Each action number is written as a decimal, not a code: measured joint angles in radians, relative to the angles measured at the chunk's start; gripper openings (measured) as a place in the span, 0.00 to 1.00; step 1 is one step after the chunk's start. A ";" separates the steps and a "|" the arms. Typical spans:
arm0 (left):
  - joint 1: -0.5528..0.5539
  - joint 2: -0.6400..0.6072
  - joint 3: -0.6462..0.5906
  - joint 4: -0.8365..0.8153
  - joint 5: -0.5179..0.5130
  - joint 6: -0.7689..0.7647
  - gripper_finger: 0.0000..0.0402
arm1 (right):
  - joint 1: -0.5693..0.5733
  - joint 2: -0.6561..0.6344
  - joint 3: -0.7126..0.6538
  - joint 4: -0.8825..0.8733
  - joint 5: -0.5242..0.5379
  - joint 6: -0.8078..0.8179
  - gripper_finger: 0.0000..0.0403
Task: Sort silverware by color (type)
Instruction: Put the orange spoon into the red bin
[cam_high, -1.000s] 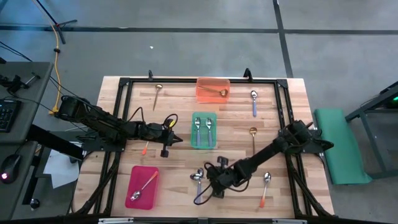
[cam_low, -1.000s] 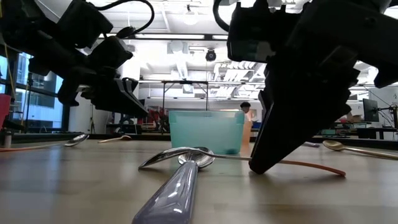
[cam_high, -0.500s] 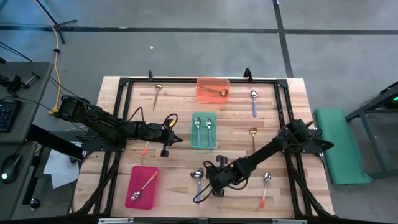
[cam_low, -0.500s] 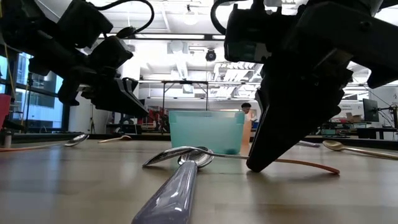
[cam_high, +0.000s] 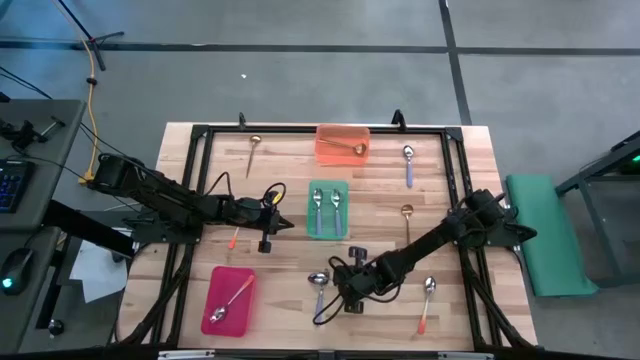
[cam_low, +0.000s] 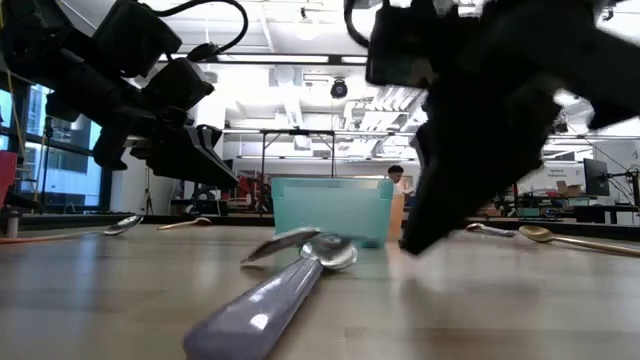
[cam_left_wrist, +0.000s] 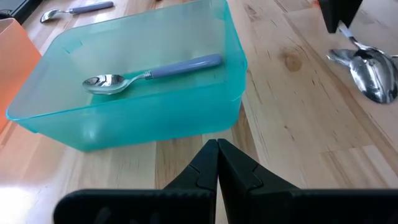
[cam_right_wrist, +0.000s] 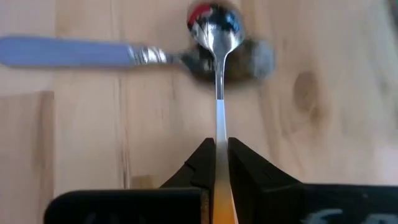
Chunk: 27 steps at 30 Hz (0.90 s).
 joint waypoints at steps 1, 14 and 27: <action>-0.001 0.000 0.000 0.000 0.000 0.000 0.00 | 0.000 -0.012 0.000 -0.007 0.006 -0.004 0.04; 0.001 0.000 0.000 0.000 0.000 -0.001 0.00 | -0.011 -0.087 0.003 -0.090 0.063 -0.093 0.04; -0.008 0.000 0.000 0.001 -0.004 -0.007 0.00 | -0.124 -0.087 0.004 -0.092 -0.004 -0.322 0.04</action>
